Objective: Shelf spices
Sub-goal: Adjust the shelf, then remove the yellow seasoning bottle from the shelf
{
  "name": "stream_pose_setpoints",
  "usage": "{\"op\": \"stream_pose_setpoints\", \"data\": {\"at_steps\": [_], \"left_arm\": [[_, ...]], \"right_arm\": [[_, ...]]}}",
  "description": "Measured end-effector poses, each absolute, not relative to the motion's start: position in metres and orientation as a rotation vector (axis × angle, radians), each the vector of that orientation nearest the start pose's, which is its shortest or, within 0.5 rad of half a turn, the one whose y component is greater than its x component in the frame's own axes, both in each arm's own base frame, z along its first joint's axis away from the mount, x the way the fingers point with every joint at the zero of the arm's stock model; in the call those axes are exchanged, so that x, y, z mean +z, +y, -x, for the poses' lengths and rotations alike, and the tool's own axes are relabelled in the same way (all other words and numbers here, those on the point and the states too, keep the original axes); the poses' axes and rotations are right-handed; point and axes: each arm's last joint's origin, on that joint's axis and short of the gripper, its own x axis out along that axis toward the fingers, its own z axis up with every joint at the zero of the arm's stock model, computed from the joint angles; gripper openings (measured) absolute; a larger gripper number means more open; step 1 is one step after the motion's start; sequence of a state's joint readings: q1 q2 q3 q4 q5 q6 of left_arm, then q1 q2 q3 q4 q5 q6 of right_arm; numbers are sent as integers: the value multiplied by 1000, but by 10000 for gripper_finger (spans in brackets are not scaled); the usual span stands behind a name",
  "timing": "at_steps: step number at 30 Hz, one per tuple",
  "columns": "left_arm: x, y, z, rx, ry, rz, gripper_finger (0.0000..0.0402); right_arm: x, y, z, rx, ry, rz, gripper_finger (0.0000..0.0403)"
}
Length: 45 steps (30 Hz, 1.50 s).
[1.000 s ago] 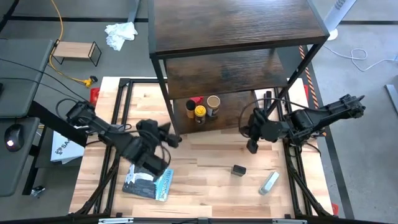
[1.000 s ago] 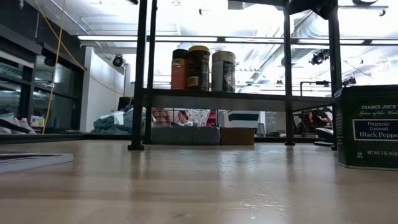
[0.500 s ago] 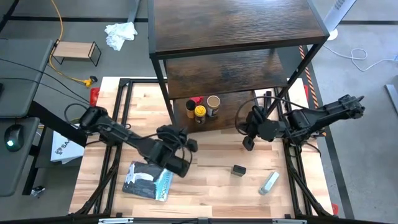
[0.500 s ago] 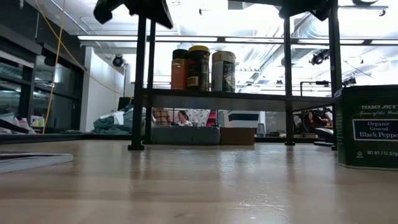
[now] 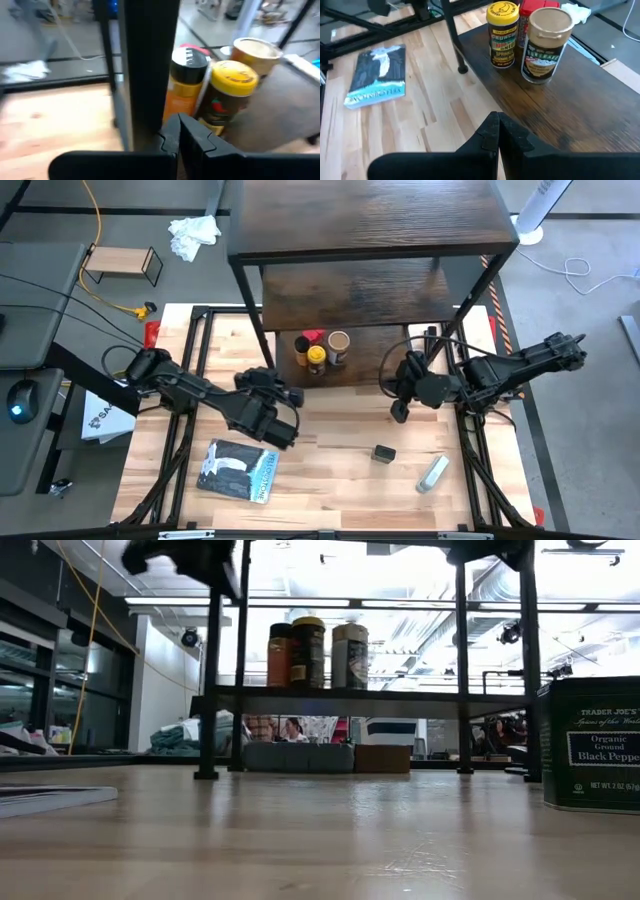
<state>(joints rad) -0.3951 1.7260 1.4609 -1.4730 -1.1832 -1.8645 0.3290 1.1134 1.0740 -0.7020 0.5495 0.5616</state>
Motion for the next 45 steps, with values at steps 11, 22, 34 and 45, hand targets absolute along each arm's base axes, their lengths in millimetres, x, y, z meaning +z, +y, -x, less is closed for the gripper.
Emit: {"op": "stream_pose_setpoints", "data": {"at_steps": [11, 22, 34, 45], "left_arm": [[291, -104, -288, 1152, 213, 409, 1], [316, -103, -330, 902, 390, 297, 94], [334, -43, -349, 737, 690, -7, 213], [328, -31, -346, 752, 795, -193, 223]], "right_arm": [[334, 66, -231, -195, 515, -159, 0], [338, 62, -218, -181, 542, -112, 9], [336, 60, -216, -205, 568, -28, 74], [336, 59, -216, -233, 563, 23, 75]]}}
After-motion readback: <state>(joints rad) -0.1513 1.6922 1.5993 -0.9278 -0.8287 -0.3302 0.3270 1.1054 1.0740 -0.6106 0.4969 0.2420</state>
